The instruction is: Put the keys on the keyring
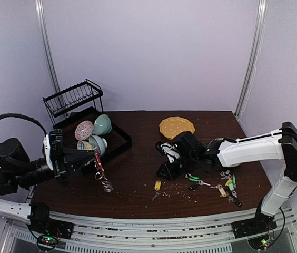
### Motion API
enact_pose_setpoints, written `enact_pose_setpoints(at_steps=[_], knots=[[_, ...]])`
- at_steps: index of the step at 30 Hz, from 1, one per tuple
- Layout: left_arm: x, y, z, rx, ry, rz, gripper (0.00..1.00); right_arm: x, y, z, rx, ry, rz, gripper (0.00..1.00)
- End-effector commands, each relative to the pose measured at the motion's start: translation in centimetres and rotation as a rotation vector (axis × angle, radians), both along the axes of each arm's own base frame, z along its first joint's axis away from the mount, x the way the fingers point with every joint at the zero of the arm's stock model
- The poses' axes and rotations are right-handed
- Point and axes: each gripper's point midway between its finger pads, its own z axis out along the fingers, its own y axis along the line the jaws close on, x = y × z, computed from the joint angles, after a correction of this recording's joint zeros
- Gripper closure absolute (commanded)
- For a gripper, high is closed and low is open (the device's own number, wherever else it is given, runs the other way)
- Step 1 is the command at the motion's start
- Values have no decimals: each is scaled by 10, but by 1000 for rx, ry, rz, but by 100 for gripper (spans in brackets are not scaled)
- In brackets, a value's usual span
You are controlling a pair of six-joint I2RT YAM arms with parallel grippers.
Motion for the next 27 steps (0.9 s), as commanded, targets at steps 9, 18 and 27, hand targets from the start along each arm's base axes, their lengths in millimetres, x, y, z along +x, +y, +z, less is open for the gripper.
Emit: enact_pose_setpoints(at_steps=[9,18,27], knots=[[-2,-4,22,-41,-59,-19,100,-36,9,-50,-107,-19,-50,64],[-3,-7,23,-43,-61,-26,100,-35,-4,-63,-146,-25,-85,60],[-3,-7,24,-40,-61,-27,100,-34,3,-67,-139,-29,-65,85]])
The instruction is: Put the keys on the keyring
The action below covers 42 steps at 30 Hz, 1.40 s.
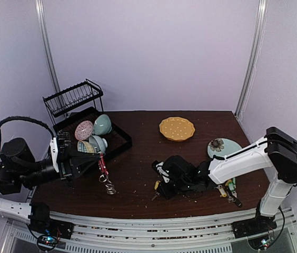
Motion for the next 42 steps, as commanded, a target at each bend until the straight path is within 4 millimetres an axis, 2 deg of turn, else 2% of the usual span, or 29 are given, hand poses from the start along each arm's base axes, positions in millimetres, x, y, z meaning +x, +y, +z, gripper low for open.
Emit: enact_pose_setpoints(at_steps=[1,10,14,19,21,24,26,29,31,33,35,40,42], knots=[[-3,4,33,-96,-37,-11,100,5,-1,-5,-15,-16,-10,86],[-3,5,35,-99,-39,-10,100,7,-5,-11,-55,-26,-16,90],[-4,5,34,-97,-37,-13,100,10,-2,-6,-56,-42,-3,99],[-5,3,28,-81,-45,-20,100,10,0,8,-42,-79,36,100],[-10,-1,24,-57,-79,-55,100,8,4,25,-11,-95,99,100],[-15,-10,19,-6,-140,-95,100,-9,14,84,88,-164,330,100],[-15,-19,15,57,-189,-113,100,-27,11,117,113,-177,484,100],[-9,-38,3,182,-265,-122,100,-62,-4,153,129,-128,681,100],[-16,-51,-3,252,-352,-197,100,-87,-12,181,184,-116,797,100],[-17,-61,3,256,-409,-212,100,-102,-15,213,255,-132,871,100],[-21,-69,7,269,-473,-227,100,-110,-19,234,287,-156,906,100],[-30,-77,14,275,-580,-276,100,-129,-18,274,375,-218,1004,100],[-39,-80,20,244,-595,-319,100,-132,-15,279,373,-232,1029,100]])
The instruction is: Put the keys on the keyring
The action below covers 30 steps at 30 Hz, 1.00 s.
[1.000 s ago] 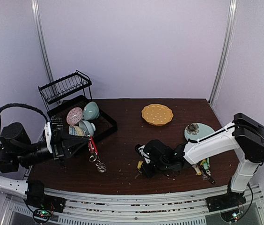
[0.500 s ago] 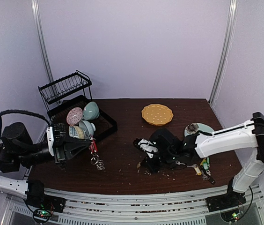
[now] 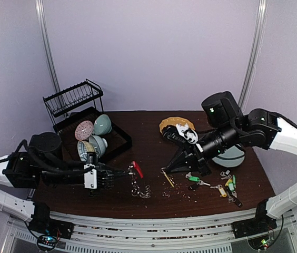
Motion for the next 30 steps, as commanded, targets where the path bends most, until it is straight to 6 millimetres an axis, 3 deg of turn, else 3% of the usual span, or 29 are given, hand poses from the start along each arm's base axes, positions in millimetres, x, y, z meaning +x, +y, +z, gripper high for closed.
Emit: enact_pose_setpoints(at_steps=[1,6,10,15,20,25,30], knots=[[-21,-8,49,-134,-117,-137,100,-27,-2,8,-12,4,149,100],[-28,-20,40,-97,-225,-130,100,-41,3,4,-50,-8,227,100],[-29,-27,42,-80,-306,-113,100,-42,9,17,-6,-44,232,100],[-47,-22,62,-228,-265,-187,100,-44,13,30,76,-127,214,100],[-72,-4,95,-438,-190,-313,100,-44,3,33,101,-178,195,100],[-90,-2,106,-464,-150,-417,100,-47,-16,44,148,-222,174,100],[-100,6,122,-523,-143,-479,100,-46,-28,43,173,-244,136,100]])
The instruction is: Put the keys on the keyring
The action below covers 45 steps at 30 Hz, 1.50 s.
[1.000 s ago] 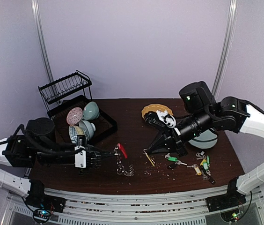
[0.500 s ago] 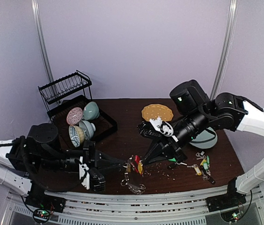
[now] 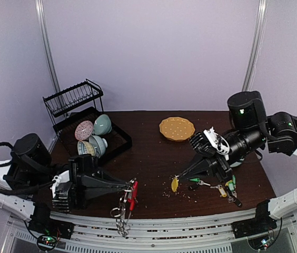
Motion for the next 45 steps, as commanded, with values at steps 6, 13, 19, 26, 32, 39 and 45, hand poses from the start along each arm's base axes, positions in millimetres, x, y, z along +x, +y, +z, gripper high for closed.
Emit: enact_pose_setpoints(at_steps=[6,13,19,26,32,39,45], knots=[[-17,32,58,-256,54,-179,100,13,-16,2,124,-79,-108,100],[-14,57,70,-324,154,-343,100,24,-23,-9,163,-110,-178,100],[-27,48,59,-100,129,-482,100,30,-25,-17,155,-134,-204,100],[-52,70,65,-30,-23,-603,100,34,-28,-21,151,-144,-224,100],[-62,79,69,-8,-58,-674,100,36,-29,-23,149,-152,-230,100],[-65,80,69,19,-44,-728,100,38,-29,-25,144,-153,-235,100],[-69,86,69,15,-53,-762,100,39,-29,-27,142,-155,-239,100]])
